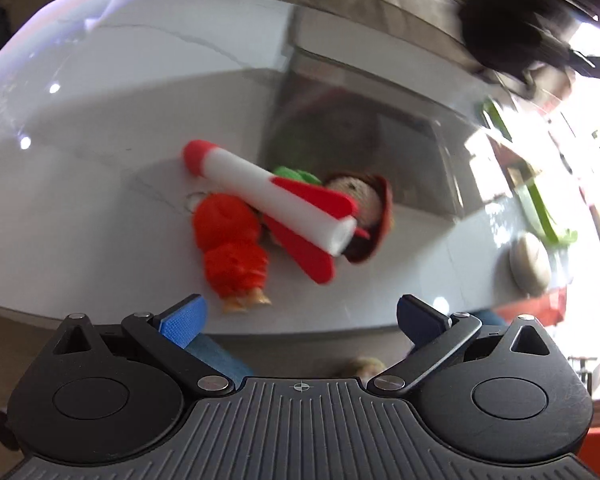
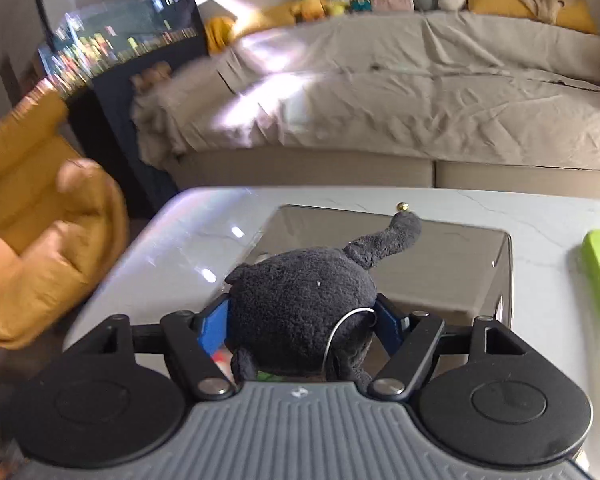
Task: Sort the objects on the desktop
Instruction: 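Grasp black plush cat with right gripper and drop it into clear bin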
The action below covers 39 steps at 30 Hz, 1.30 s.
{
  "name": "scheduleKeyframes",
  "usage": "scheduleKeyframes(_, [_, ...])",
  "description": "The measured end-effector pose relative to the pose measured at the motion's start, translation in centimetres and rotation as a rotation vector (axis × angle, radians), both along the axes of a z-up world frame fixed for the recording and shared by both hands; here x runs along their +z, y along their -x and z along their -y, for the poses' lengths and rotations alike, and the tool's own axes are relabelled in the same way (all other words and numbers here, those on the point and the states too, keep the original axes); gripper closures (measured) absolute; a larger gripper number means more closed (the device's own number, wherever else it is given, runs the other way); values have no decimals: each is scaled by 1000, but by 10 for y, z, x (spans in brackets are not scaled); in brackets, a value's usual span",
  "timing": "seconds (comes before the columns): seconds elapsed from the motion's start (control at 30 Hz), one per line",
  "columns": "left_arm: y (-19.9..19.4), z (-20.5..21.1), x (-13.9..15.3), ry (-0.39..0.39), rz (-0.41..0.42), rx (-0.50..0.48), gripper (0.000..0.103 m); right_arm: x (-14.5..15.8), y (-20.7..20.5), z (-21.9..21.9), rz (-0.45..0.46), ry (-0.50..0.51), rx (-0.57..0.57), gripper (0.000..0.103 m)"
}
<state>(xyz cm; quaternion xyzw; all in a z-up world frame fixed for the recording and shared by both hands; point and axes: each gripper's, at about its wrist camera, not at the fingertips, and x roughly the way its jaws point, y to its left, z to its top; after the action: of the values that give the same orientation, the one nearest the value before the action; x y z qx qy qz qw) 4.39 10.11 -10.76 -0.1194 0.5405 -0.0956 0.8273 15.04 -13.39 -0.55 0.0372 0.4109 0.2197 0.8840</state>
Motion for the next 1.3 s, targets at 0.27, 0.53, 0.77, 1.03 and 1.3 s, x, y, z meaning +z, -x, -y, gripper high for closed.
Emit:
scheduleKeyframes(0.27, [14,9,8,-49,48,-71,0,-44,-82,-49,-273,121,-30,28])
scheduleKeyframes(0.53, [11,-5,14,-62,62,-74,0,-44,-79,-40,-340,68,-22,26])
scheduleKeyframes(0.77, [3,-6,23,-95,77,-67,0,-44,-76,-33,-399,22,-14,21])
scheduleKeyframes(1.03, [-4,23,50,-167,138,-117,0,-28,-71,-13,-392,-55,-19,21])
scheduleKeyframes(1.3, [-10,71,52,-183,127,-128,0,26,14,97,25,-59,-91,14])
